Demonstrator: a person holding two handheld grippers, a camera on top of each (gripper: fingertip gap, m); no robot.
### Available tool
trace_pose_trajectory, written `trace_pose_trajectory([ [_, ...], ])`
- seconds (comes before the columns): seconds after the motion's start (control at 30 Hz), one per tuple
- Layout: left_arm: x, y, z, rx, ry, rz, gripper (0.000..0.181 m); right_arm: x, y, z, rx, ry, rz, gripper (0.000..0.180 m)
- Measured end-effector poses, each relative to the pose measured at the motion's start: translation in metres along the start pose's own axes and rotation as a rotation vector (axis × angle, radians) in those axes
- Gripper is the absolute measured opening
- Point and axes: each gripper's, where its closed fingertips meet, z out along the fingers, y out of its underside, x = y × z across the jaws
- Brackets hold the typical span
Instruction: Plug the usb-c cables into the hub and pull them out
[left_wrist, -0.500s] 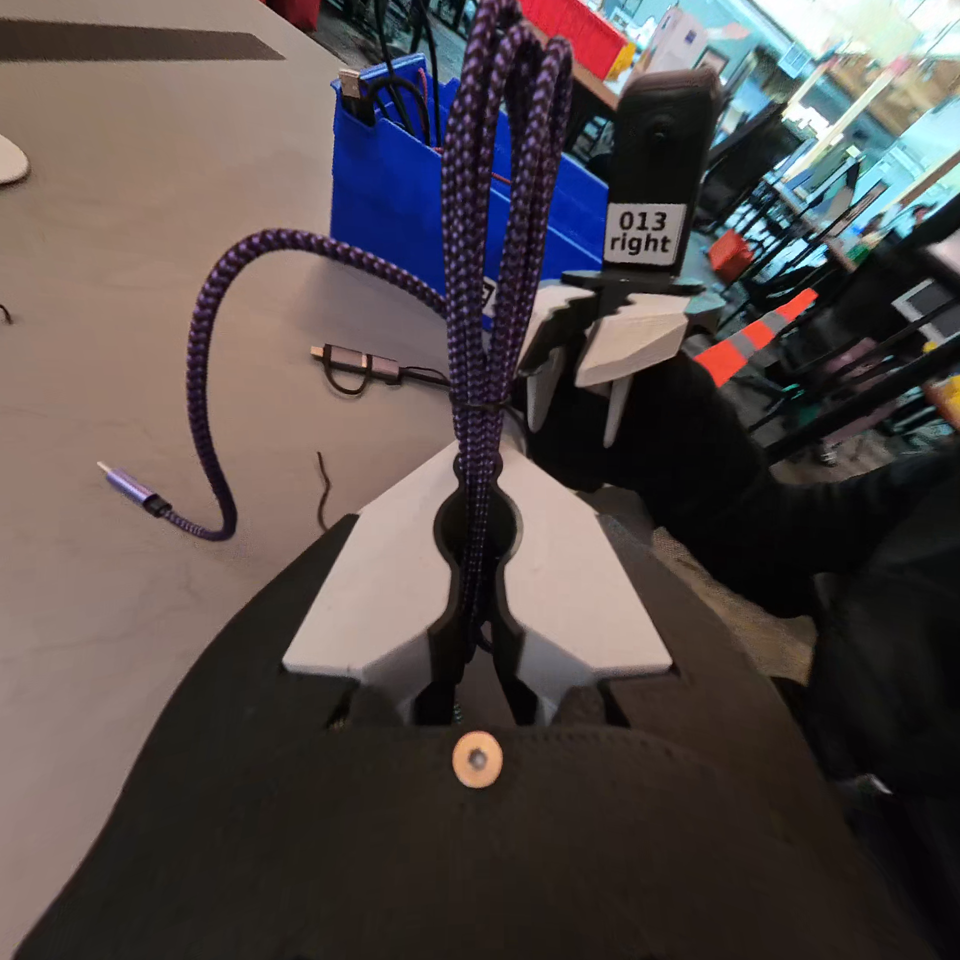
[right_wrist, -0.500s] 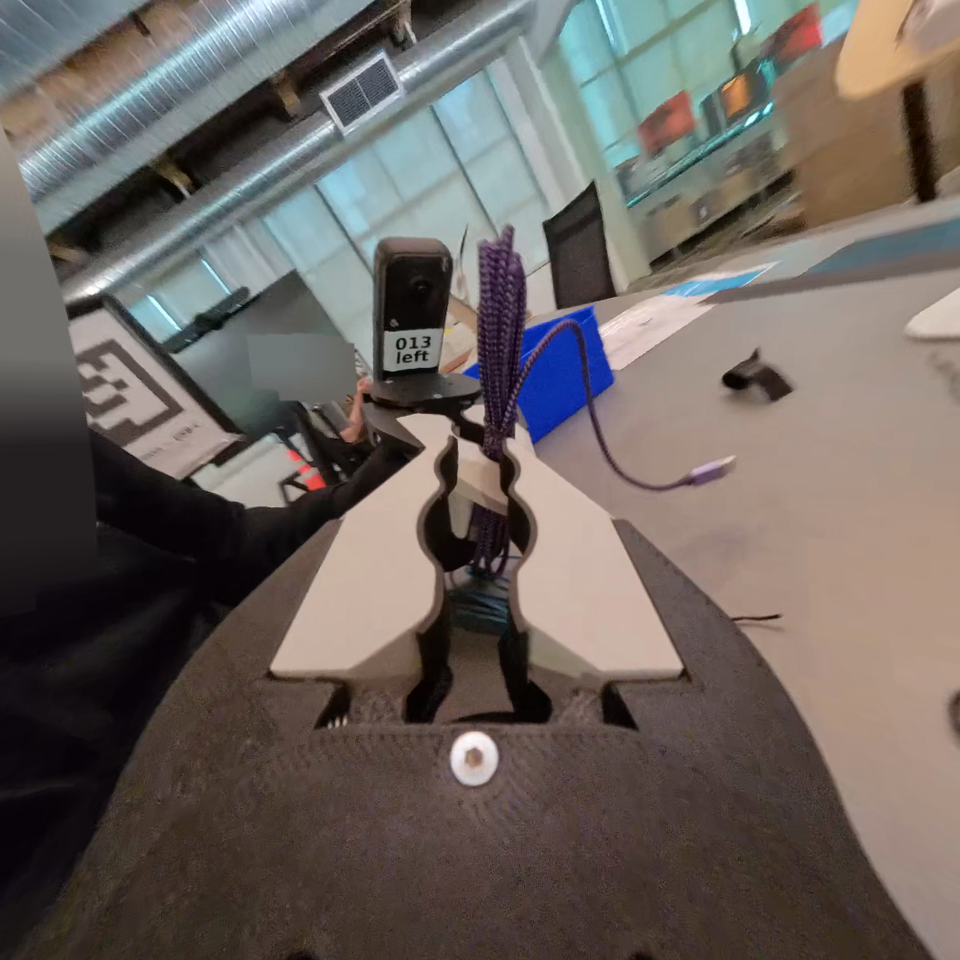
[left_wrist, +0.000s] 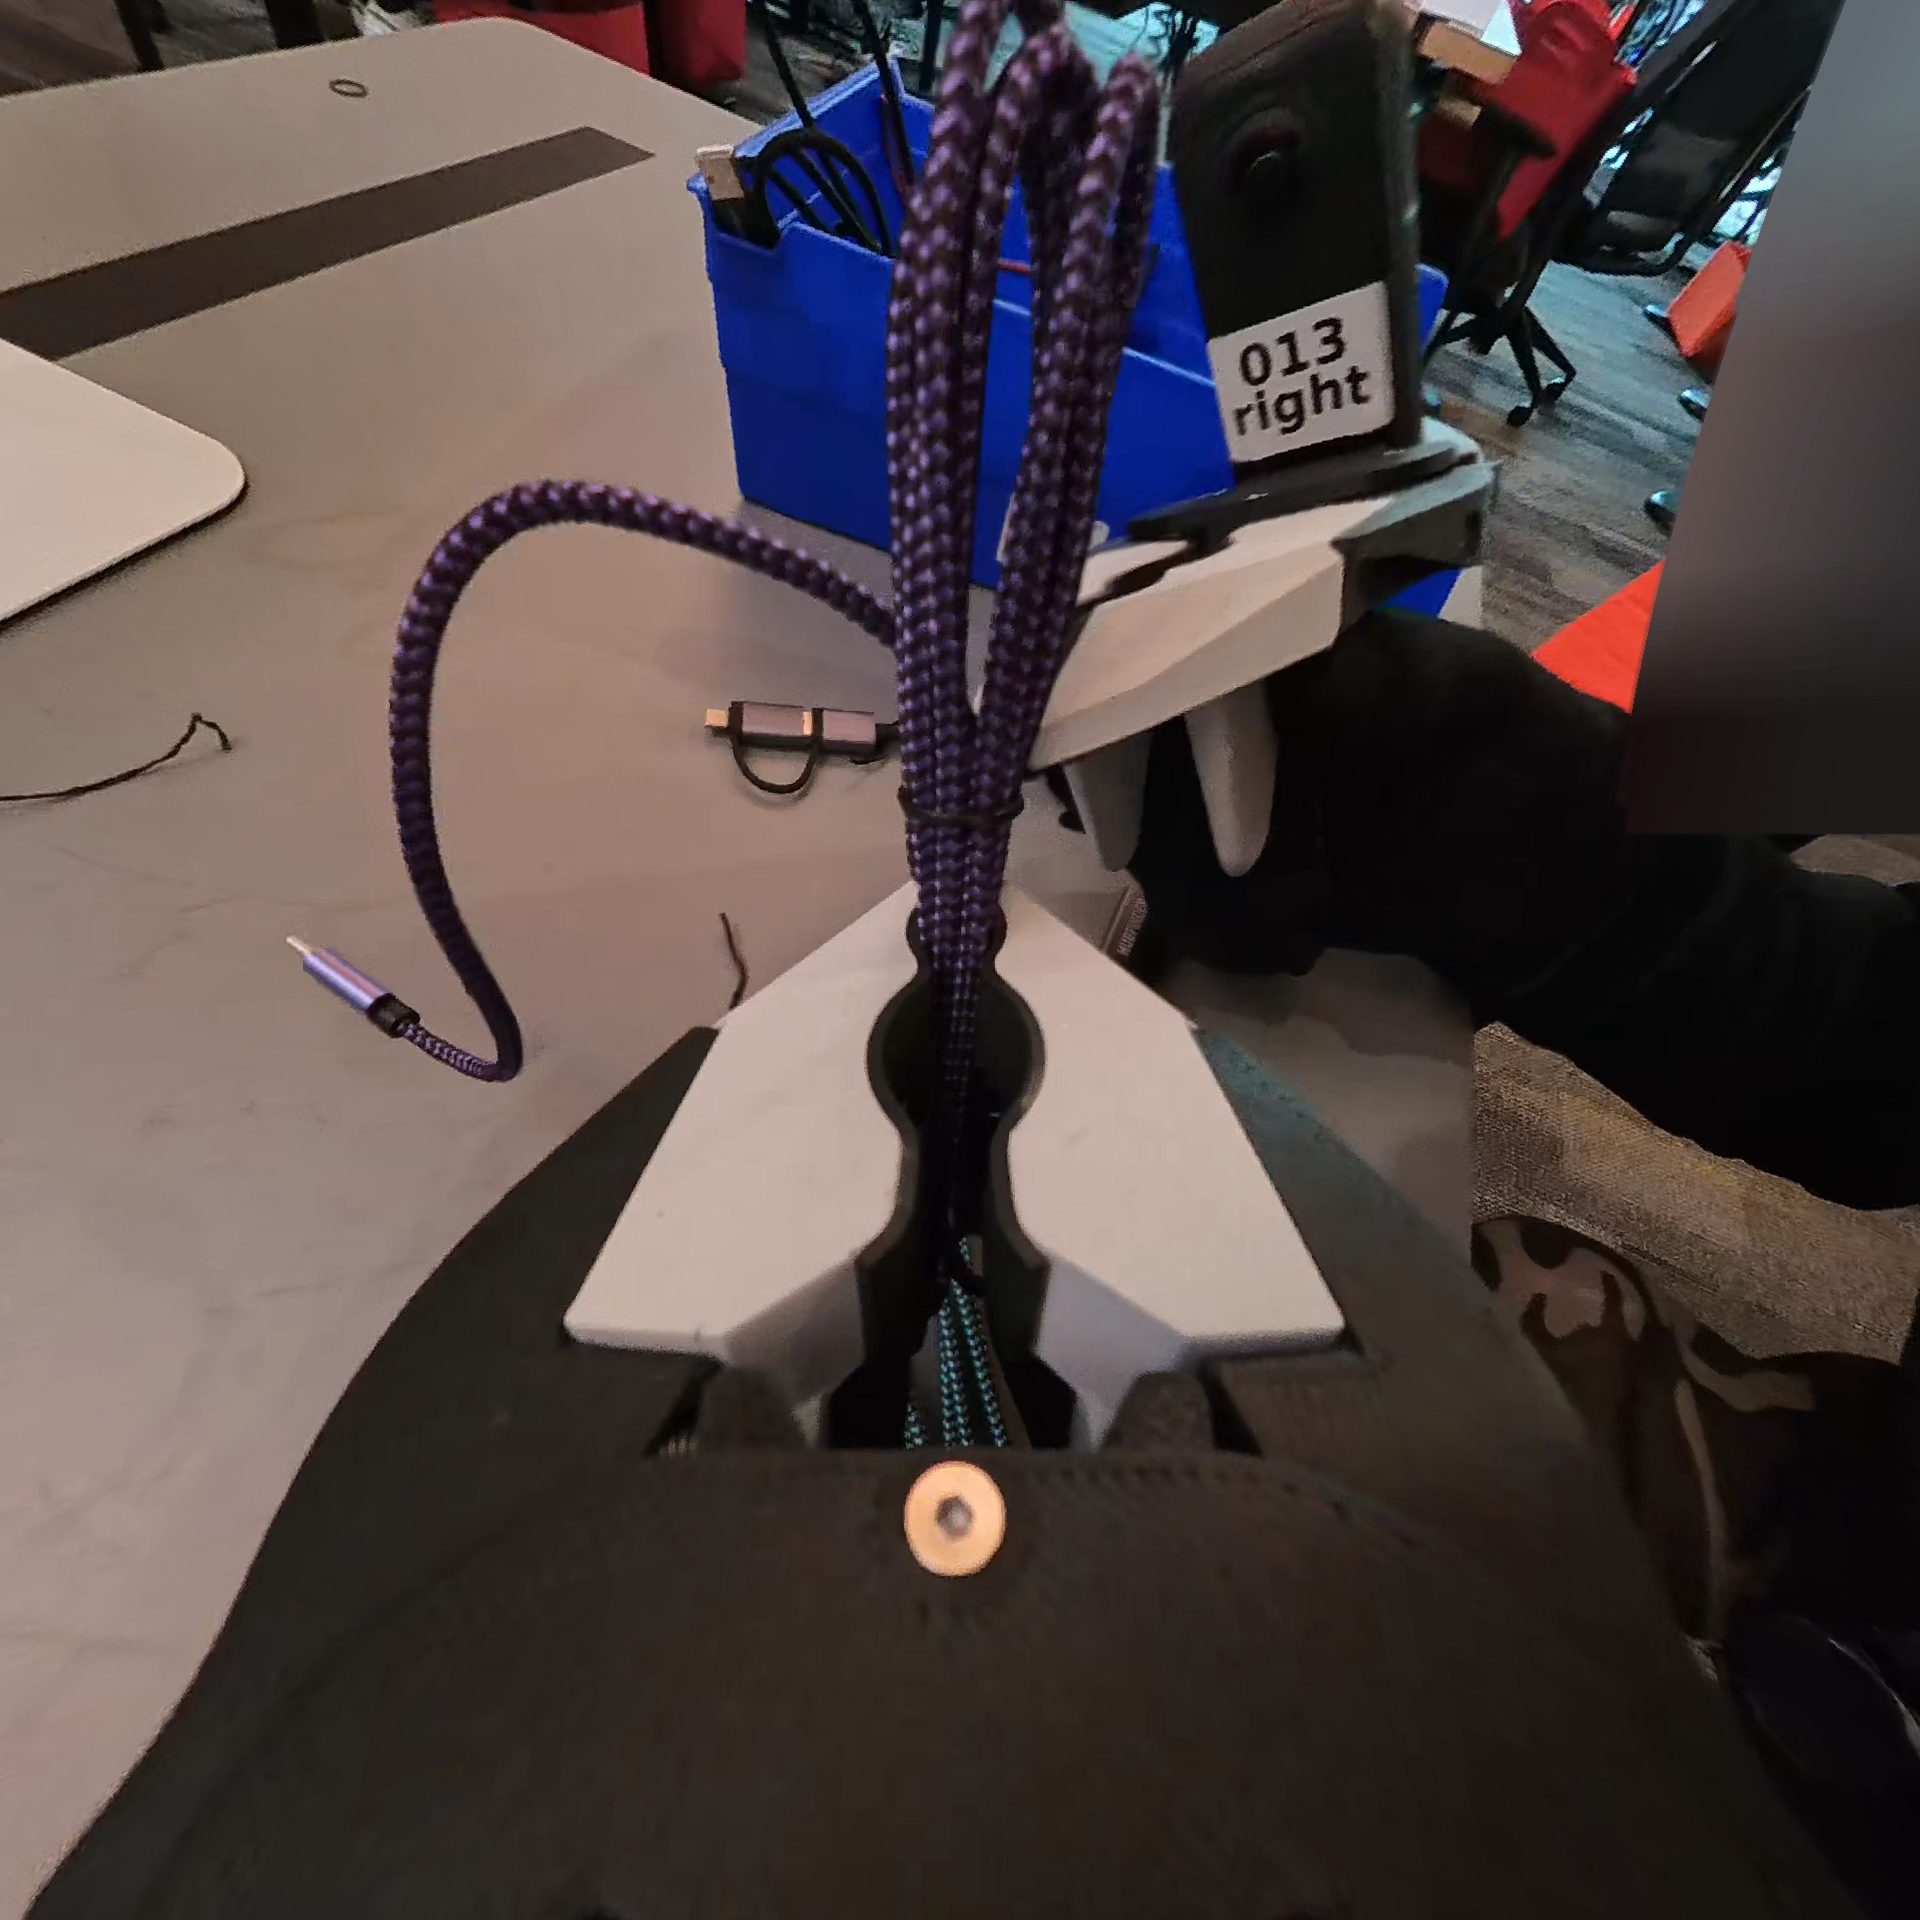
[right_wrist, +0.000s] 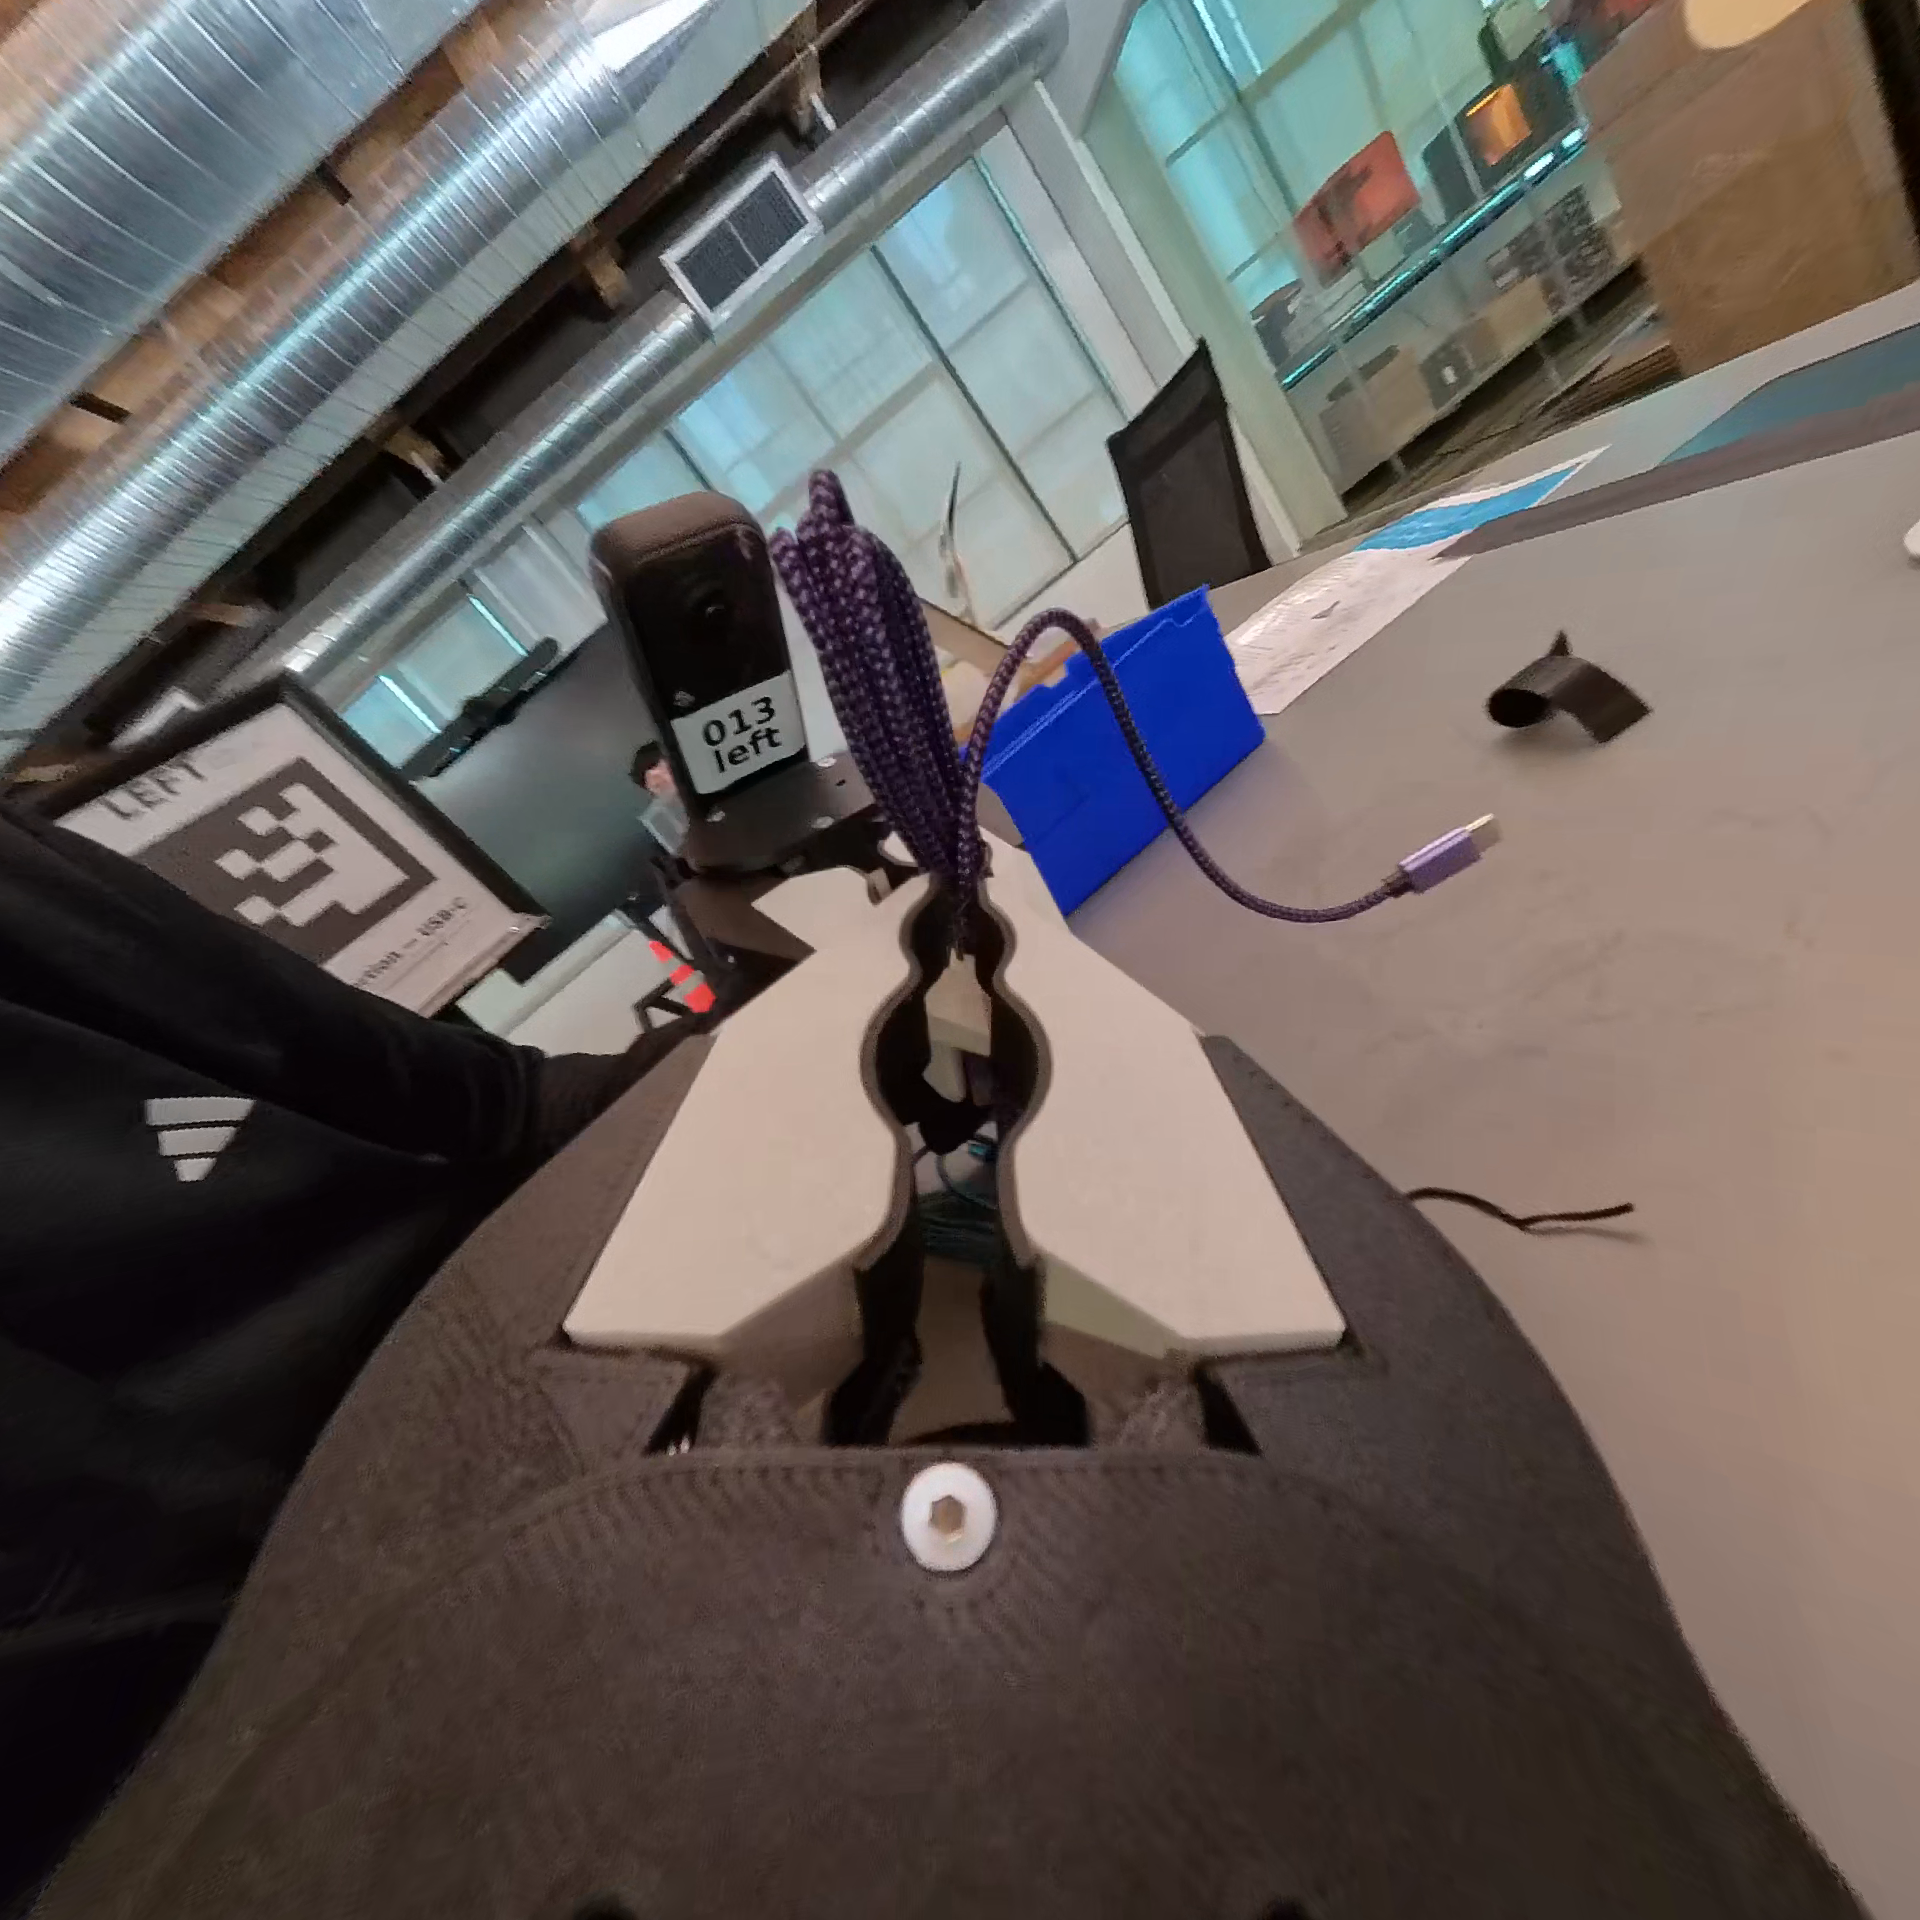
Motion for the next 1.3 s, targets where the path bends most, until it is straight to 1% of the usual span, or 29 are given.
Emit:
trace_pose_trajectory([
  [0.1, -0.001, 0.001, 0.002, -0.012, -0.019, -0.028, 0.0, 0.001, 0.001, 0.001, -0.016, 0.039, -0.059, 0.0],
  [0.3, -0.008, 0.004, 0.004, -0.034, -0.03, -0.12, 0.0, 0.006, 0.002, 0.001, -0.08, 0.177, -0.253, 0.0],
  [0.43, -0.013, 0.0, -0.001, 0.007, 0.02, -0.247, 0.0, 0.006, 0.0, -0.002, -0.144, 0.296, -0.46, 0.0],
  [0.5, -0.017, -0.005, -0.006, 0.037, 0.044, -0.285, 0.0, 0.003, 0.0, -0.002, -0.166, 0.3, -0.5, 0.0],
  [0.57, -0.018, -0.005, -0.007, 0.026, 0.032, -0.255, 0.0, 0.004, 0.0, -0.002, -0.171, 0.324, -0.544, 0.0],
  [0.67, -0.013, -0.004, -0.005, 0.007, 0.035, -0.234, 0.0, 0.002, 0.0, 0.002, -0.171, 0.312, -0.569, 0.0],
  [0.8, -0.013, 0.001, -0.002, -0.017, 0.03, -0.224, 0.0, 0.002, -0.003, 0.002, -0.179, 0.36, -0.689, 0.003],
  [0.87, -0.01, 0.003, 0.0, -0.035, 0.048, -0.227, 0.0, 0.004, -0.001, 0.004, -0.207, 0.39, -0.739, 0.006],
  [0.97, -0.008, 0.006, 0.002, -0.056, 0.037, -0.209, 0.0, 0.006, -0.003, 0.004, -0.222, 0.442, -0.821, 0.005],
  [1.1, -0.006, 0.007, 0.004, -0.064, 0.036, -0.196, 0.0, 0.009, 0.0, 0.004, -0.273, 0.465, -0.884, 0.004],
  [1.17, -0.004, 0.006, 0.005, -0.066, 0.043, -0.197, 0.0, 0.015, 0.004, 0.004, -0.317, 0.492, -0.918, 0.003],
  [1.3, -0.004, 0.007, 0.006, -0.073, 0.047, -0.212, 0.0, 0.016, 0.004, 0.005, -0.34, 0.532, -1.013, 0.003],
])
